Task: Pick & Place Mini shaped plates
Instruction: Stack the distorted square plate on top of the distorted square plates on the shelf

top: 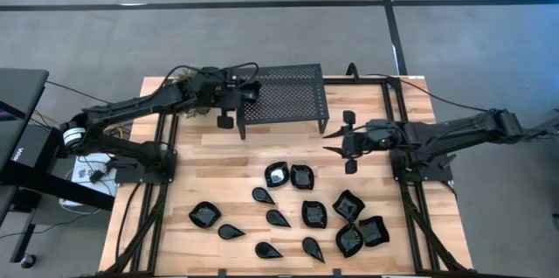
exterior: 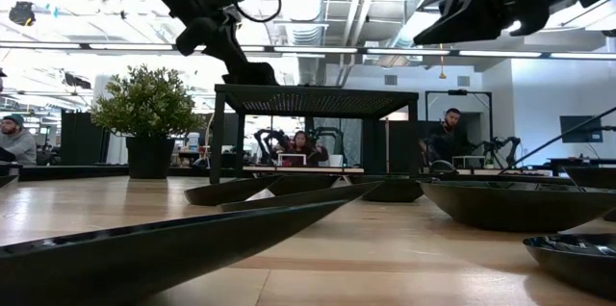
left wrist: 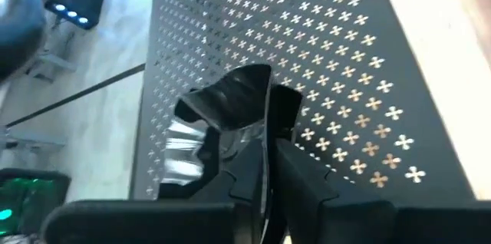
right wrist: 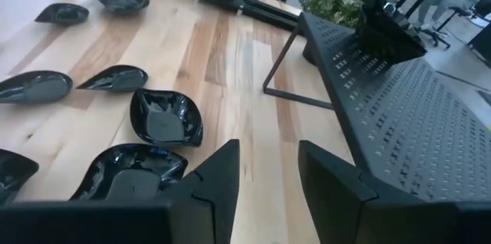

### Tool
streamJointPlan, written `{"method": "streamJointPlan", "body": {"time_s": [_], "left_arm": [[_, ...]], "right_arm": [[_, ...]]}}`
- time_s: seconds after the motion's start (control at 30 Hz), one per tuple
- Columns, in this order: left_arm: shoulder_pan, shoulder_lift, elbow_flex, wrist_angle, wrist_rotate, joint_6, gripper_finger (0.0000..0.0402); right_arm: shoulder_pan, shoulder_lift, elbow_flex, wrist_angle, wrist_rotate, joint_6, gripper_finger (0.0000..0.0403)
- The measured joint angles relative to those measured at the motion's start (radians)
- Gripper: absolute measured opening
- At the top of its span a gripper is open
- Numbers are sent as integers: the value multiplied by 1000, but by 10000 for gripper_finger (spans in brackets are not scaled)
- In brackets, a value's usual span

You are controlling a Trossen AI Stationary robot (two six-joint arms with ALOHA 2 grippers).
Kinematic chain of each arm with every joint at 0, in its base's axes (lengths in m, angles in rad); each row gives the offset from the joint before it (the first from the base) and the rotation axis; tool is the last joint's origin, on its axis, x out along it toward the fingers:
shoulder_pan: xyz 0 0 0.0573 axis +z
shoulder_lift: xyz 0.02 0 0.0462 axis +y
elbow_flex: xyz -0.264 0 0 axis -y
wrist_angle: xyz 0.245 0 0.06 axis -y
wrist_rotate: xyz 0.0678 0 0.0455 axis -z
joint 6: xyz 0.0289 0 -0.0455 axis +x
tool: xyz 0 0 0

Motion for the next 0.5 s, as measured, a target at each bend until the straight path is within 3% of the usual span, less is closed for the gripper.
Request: {"method": "streamJointPlan", "body": {"time_s": [0.13, 0.3, 0.5], "left_arm": [[-49, -15, 0, 24, -63, 0, 68], [-181, -56, 0, 62, -66, -6, 76], [-359, -84, 0, 70, -54, -190, 76]], "right_arm": [[0, 40, 0, 36, 1, 0, 129], [1, 89, 0, 111, 2, 4, 129], [20, 158, 0, 226, -5, 18, 129]]}}
